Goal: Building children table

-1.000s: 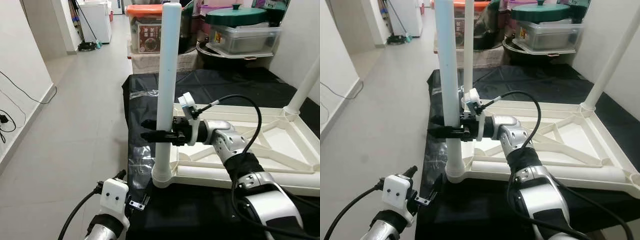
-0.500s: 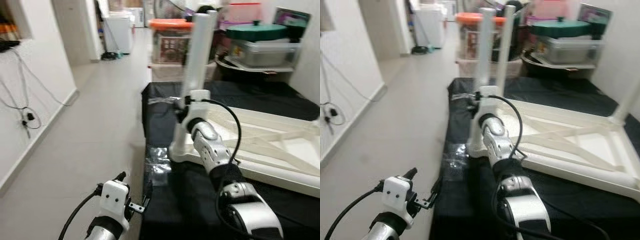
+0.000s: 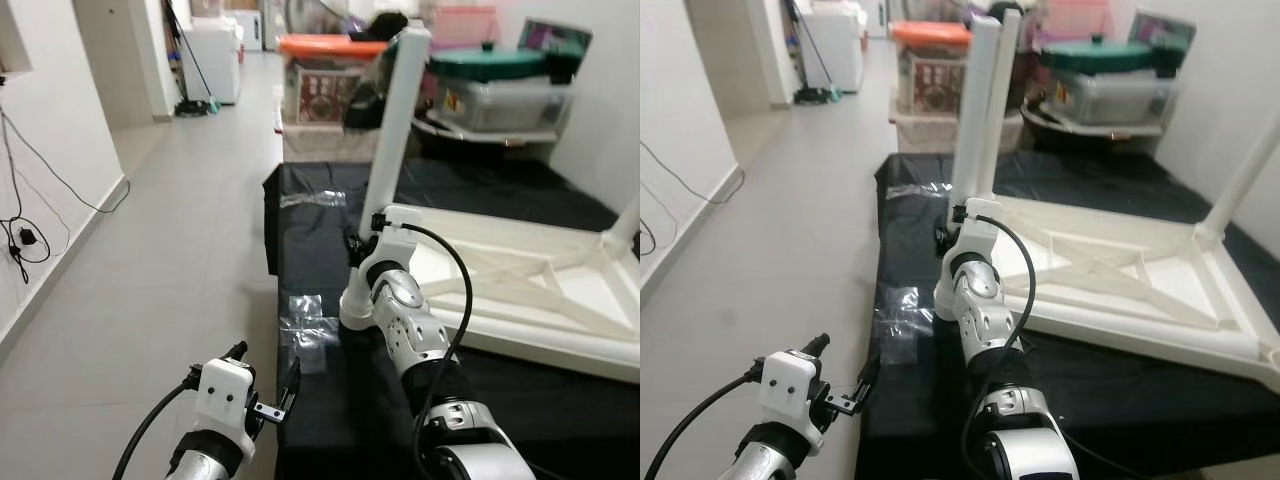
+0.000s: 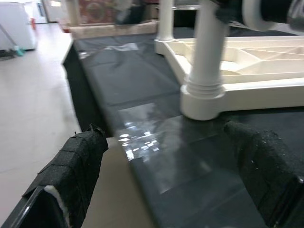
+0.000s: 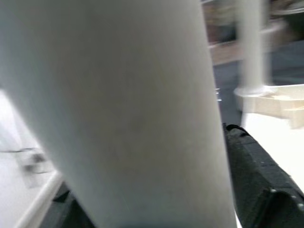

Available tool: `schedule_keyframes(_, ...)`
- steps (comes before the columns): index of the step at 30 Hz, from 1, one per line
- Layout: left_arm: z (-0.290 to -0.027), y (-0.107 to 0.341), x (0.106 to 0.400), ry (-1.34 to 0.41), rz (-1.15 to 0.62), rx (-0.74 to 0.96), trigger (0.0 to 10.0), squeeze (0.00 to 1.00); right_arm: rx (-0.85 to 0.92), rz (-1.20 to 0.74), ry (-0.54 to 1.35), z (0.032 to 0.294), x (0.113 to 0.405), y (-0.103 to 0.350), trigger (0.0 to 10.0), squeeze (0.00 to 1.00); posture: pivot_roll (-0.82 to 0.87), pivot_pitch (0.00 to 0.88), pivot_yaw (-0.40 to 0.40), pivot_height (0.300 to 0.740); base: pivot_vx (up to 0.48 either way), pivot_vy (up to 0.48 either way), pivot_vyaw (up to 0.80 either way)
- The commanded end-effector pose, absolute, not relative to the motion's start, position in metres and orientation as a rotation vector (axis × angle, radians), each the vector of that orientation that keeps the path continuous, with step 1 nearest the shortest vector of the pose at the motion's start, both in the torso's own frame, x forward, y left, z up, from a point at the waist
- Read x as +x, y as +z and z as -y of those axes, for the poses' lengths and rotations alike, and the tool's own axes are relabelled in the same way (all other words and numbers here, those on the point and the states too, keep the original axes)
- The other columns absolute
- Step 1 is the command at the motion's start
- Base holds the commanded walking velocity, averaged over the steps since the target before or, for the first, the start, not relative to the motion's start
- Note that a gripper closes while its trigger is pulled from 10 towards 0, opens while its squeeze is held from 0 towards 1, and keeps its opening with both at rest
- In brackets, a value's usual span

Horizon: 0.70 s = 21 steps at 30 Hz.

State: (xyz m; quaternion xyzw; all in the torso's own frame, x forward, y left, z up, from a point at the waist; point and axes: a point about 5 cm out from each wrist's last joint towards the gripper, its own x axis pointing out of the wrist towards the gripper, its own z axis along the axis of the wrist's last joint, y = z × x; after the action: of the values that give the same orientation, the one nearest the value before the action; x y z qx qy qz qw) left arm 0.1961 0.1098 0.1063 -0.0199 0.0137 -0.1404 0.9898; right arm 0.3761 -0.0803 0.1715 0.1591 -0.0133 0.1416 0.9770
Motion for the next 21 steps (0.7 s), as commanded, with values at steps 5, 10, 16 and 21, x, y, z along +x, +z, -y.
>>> schedule_keyframes(5, -0.107, 0.104, 0.197, -0.278, -0.042, -0.046, 10.0, 0.00, 0.351, 0.055, 0.612, 0.083, 0.378, 0.188, 10.0, 0.00, 0.00, 0.000, -0.025, 0.740, 0.000, 0.000, 0.00)
schedule_keyframes(10, -0.109, 0.104, 0.197, -0.281, -0.043, -0.046, 10.0, 0.00, 0.290, -0.029, 1.176, 0.090, 0.359, 0.196, 10.0, 0.00, -0.01, 0.000, -0.007, 0.740, 0.000, 0.000, 0.00)
schedule_keyframes(16, -0.110, 0.104, 0.197, -0.279, -0.043, -0.041, 10.0, 0.00, 0.240, -0.081, 1.511, 0.092, 0.346, 0.199, 10.0, 0.00, 0.00, 0.000, -0.011, 0.740, 0.000, 0.000, 0.00)
schedule_keyframes(21, -0.110, 0.104, 0.197, -0.271, -0.041, -0.040, 10.0, 0.00, 0.210, -0.113, 1.679, 0.086, 0.344, 0.206, 10.0, 0.00, 0.00, 0.000, -0.011, 0.740, 0.000, 0.000, 0.00)
